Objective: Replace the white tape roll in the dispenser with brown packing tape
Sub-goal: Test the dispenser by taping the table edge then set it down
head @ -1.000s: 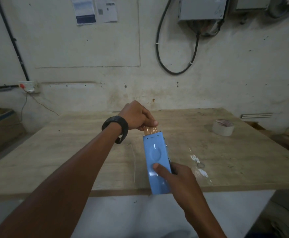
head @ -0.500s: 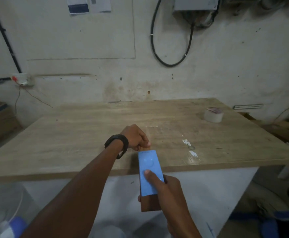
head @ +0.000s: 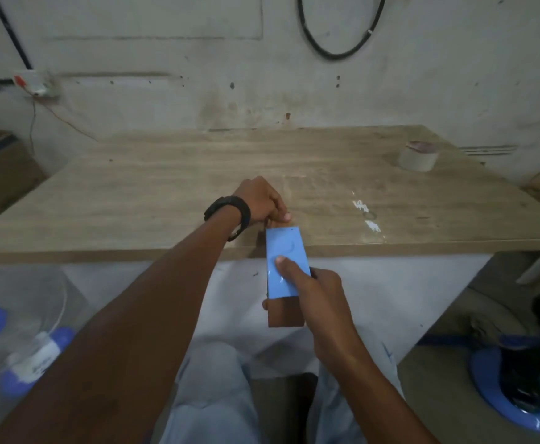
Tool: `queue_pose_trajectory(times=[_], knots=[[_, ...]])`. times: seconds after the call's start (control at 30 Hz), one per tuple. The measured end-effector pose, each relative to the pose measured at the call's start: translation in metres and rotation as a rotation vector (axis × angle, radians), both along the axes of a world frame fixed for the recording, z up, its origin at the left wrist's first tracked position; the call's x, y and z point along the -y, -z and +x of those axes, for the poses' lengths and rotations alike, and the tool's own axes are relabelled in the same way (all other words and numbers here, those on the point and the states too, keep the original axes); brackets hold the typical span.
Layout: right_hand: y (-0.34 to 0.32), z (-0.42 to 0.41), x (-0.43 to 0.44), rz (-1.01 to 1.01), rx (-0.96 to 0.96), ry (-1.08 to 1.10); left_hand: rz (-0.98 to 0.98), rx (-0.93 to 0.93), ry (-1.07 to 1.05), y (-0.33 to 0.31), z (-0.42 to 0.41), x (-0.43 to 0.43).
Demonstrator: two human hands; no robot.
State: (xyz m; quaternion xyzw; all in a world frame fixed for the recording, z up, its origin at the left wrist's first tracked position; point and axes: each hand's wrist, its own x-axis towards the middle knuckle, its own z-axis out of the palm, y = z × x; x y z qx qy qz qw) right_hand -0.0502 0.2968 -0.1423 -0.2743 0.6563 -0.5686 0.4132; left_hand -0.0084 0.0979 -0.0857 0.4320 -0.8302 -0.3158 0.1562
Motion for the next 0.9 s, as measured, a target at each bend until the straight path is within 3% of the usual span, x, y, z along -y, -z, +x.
queue_pose_trajectory(times=[0.43, 0.7, 0.9], knots=[[0.005, -0.002, 0.000, 0.005, -0.020, -0.005, -0.123, -0.030, 0.017, 0.010, -0.001, -0.003], [0.004, 0.000, 0.001, 0.010, -0.020, 0.001, -0.430, -0.018, 0.176, 0.019, 0.004, -0.006], [0.001, 0.000, 0.003, 0.051, -0.028, 0.013, -0.474, 0.159, 0.347, 0.007, 0.007, -0.006]])
